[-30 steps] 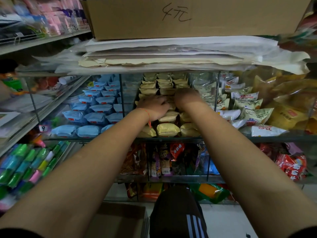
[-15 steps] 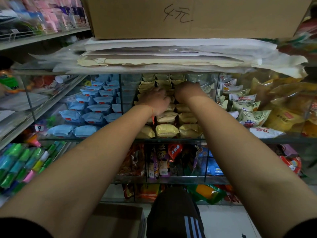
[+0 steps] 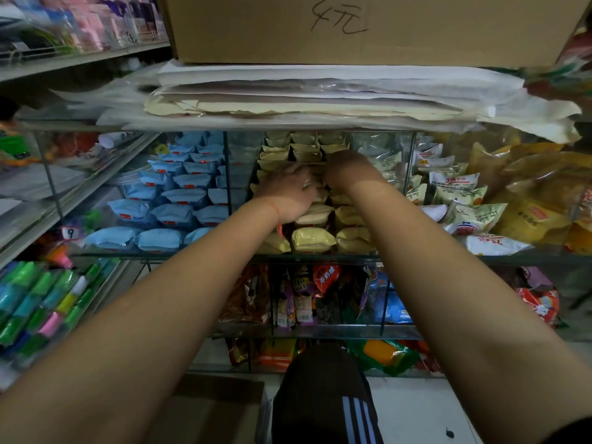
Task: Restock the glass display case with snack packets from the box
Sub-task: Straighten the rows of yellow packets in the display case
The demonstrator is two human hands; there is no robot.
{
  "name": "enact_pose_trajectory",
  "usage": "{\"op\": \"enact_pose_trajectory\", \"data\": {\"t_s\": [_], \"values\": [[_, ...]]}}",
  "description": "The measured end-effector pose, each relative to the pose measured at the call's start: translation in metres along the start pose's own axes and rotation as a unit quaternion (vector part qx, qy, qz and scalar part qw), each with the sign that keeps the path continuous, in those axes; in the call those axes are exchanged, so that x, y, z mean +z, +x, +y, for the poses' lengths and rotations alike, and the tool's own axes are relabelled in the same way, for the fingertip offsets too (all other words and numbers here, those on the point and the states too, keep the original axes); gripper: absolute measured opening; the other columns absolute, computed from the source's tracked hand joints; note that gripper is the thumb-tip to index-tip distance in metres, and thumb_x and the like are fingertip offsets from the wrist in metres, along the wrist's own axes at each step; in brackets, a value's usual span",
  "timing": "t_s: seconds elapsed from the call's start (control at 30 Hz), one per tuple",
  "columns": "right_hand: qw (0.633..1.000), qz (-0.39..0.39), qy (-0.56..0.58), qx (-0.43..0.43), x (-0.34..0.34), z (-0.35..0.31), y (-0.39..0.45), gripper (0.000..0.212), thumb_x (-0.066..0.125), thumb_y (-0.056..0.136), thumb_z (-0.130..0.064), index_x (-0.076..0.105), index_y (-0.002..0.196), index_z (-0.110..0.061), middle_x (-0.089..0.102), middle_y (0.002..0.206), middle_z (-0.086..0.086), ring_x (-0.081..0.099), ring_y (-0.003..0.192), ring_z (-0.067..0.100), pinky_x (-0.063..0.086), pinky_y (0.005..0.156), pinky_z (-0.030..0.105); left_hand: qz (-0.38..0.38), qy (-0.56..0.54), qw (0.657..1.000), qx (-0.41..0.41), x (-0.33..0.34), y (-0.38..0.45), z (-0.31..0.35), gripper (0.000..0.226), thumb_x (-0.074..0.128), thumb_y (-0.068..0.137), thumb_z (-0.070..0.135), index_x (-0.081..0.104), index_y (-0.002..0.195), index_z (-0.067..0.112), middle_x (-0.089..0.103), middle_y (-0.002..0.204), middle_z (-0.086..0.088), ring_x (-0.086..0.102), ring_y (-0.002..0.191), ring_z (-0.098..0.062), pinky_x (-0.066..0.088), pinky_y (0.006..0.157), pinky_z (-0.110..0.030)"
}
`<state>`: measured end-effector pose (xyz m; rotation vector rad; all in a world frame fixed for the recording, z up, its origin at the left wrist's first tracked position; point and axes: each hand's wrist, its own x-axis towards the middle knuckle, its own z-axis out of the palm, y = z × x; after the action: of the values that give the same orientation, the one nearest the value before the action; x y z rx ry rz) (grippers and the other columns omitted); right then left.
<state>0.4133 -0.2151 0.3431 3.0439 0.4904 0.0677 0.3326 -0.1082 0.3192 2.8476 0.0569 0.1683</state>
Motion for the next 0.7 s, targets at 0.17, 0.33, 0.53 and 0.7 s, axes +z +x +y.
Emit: {"op": "enact_pose_trajectory", "data": {"t_s": [0.17, 0.33, 0.53, 0.7], "values": [[0.994, 0.026, 0.064, 0.083, 0.004, -0.004, 0.007, 0.048, 0.038, 0.098, -0.021, 0.038, 0.145, -0.008, 0.022, 0.154, 0.02, 0.038, 0.136, 0.032, 0.039, 0.103, 0.041, 0.005, -0.002, 1.0, -0.016, 0.002, -0.023, -0.005, 0.055, 0.033, 0.101, 0.037, 0.024, 0.152, 0.02, 0.015, 0.161, -0.004, 0.012, 0.148, -0.022, 0.014, 0.119, -0.034], [0.996, 0.047, -0.007, 0.073, 0.017, -0.007, 0.003, 0.047, 0.03, 0.1, -0.024, 0.04, 0.144, -0.012, 0.025, 0.155, 0.014, 0.023, 0.141, 0.031, 0.024, 0.109, 0.044, 0.039, -0.012, 0.999, -0.013, 0.013, -0.042, -0.009, 0.054, 0.033, 0.1, 0.036, 0.028, 0.151, 0.019, 0.018, 0.16, -0.004, 0.015, 0.147, -0.021, 0.014, 0.119, -0.035], [0.998, 0.014, 0.048, 0.043, 0.019, 0.001, 0.0, 0.044, 0.037, 0.095, -0.021, 0.052, 0.134, -0.008, 0.047, 0.142, 0.018, 0.043, 0.131, 0.032, 0.035, 0.105, 0.04, 0.058, -0.004, 0.998, -0.001, 0.019, -0.049, -0.011, 0.055, 0.031, 0.1, 0.04, 0.028, 0.151, 0.021, 0.018, 0.161, -0.001, 0.012, 0.148, -0.019, 0.011, 0.12, -0.038], [0.998, -0.002, 0.059, 0.039, 0.011, 0.003, -0.005, 0.047, 0.04, 0.094, -0.023, 0.046, 0.141, -0.014, 0.047, 0.143, 0.015, 0.047, 0.129, 0.032, 0.04, 0.102, 0.039, 0.079, 0.01, 0.997, 0.012, 0.022, -0.055, -0.014, 0.054, 0.03, 0.1, 0.042, 0.031, 0.15, 0.02, 0.022, 0.159, -0.003, 0.014, 0.147, -0.019, 0.015, 0.119, -0.041]]}}
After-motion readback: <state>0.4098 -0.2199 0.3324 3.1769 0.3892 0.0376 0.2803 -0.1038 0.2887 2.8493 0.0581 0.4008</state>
